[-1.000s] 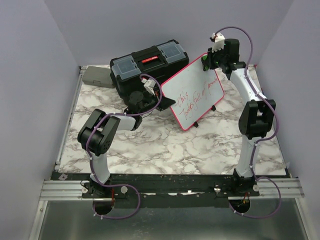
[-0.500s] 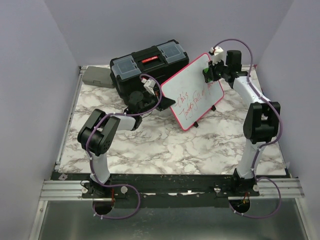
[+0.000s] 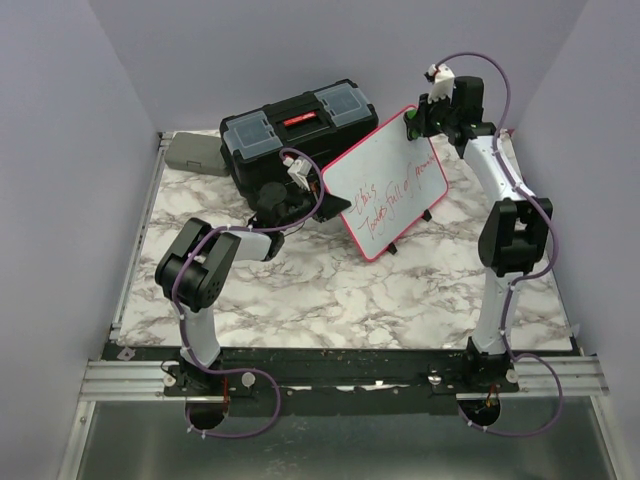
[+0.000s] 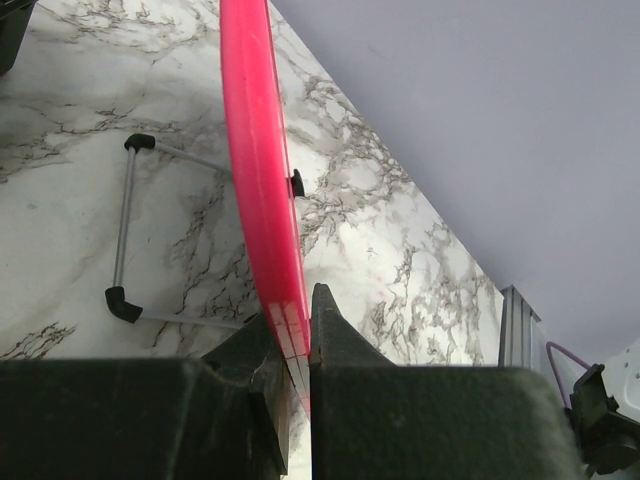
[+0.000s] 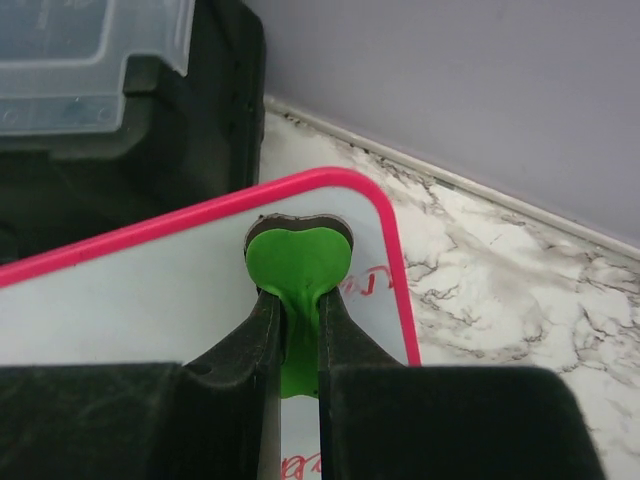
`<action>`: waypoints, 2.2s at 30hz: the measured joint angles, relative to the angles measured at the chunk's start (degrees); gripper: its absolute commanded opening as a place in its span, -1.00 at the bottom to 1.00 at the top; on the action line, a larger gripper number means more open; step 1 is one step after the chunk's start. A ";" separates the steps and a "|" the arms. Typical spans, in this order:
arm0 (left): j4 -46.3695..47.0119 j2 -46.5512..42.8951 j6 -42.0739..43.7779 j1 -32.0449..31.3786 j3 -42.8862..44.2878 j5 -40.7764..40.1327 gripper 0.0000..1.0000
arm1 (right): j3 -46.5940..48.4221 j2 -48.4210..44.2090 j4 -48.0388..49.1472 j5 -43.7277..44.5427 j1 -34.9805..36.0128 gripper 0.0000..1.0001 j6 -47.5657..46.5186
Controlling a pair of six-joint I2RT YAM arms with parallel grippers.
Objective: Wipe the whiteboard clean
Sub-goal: Erase the whiteboard at the whiteboard stand.
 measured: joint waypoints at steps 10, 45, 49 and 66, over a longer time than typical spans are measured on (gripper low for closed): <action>0.13 0.00 0.02 0.00 -0.02 0.13 -1.00 | -5.40 -1.90 1.99 3.28 0.26 -0.99 -2.03; 1.07 0.00 -0.17 0.09 -0.63 0.20 -1.00 | -14.25 -5.75 2.10 -1.05 -0.33 -0.99 -6.71; 1.03 0.00 -0.24 0.13 -0.63 0.22 -1.00 | -15.19 -6.23 1.33 -5.16 -0.48 -0.99 -8.41; 0.87 -0.02 0.31 0.13 -0.63 0.42 -1.00 | -0.94 -0.55 3.23 6.82 0.72 -0.99 1.01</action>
